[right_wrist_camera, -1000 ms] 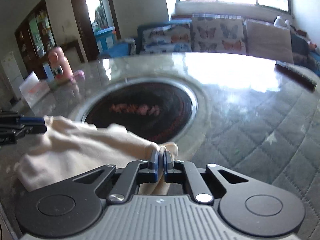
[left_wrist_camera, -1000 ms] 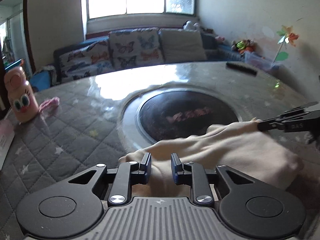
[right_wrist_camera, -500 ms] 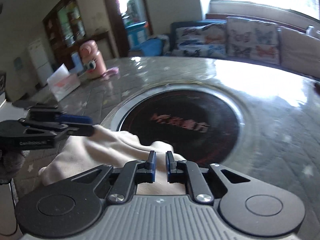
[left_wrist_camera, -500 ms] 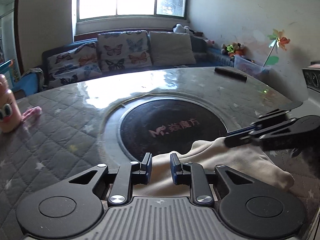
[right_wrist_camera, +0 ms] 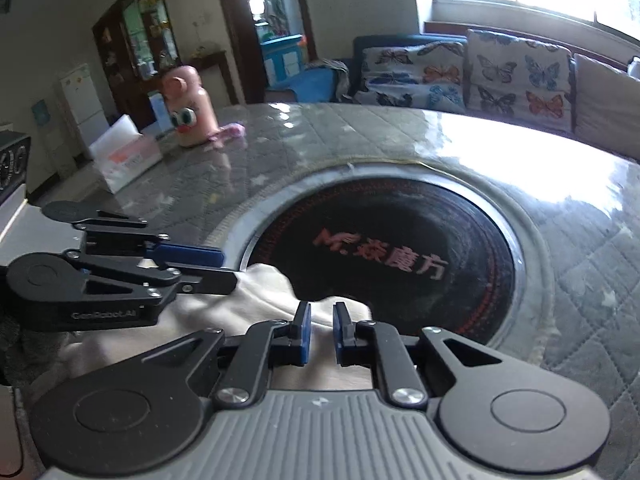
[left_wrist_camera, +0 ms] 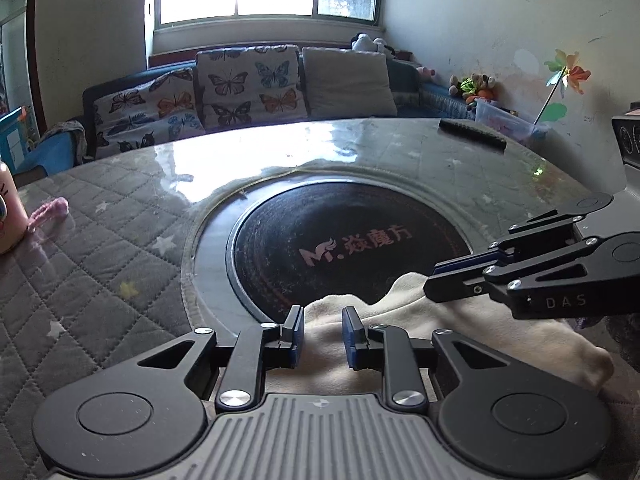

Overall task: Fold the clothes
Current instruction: 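Lower the folded sweatshirt onto the table and open both grippers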

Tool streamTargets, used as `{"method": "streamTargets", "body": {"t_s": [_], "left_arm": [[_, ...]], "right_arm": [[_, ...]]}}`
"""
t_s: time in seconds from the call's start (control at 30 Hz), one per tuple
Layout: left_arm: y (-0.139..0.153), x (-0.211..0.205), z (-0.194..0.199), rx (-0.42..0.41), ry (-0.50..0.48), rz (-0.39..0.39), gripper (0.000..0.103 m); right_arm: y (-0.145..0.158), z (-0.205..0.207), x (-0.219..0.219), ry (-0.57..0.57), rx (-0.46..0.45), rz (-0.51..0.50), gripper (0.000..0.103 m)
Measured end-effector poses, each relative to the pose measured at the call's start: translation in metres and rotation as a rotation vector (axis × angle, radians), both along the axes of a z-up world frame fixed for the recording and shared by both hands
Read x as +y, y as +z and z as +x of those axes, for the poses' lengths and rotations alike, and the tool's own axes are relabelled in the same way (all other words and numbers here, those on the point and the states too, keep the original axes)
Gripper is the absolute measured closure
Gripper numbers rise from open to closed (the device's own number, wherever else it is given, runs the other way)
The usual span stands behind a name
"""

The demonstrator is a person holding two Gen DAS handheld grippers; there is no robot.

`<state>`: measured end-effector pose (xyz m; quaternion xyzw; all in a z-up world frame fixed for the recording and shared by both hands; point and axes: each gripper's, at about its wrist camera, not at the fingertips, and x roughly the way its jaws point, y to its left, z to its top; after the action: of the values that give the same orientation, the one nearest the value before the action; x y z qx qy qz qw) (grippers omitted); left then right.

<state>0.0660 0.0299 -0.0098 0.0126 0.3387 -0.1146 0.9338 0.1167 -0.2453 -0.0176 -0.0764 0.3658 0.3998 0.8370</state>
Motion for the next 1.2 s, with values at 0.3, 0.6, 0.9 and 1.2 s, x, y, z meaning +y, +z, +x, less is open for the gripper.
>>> {"method": "streamTargets", "body": {"t_s": [0.3,0.6,0.9,1.2], "left_arm": [[0.004,0.008,-0.023,-0.01,0.009,-0.014,0.079],[-0.002,0.027,-0.052,-0.005,0.041,-0.002,0.079],[-0.002,0.034,-0.069,-0.029,0.053,0.017,0.079],[-0.01,0.053,-0.068,-0.004,0.07,-0.012,0.079]], "right_arm": [[-0.004,-0.021,0.031,0.112,-0.05,-0.035,0.091],[0.003,-0.038,0.032,0.152,-0.088,-0.027,0.085],[0.007,-0.071,0.039,0.248,-0.117,-0.04,0.082],[0.002,-0.112,0.06,0.383,-0.184,-0.073,0.081]]}}
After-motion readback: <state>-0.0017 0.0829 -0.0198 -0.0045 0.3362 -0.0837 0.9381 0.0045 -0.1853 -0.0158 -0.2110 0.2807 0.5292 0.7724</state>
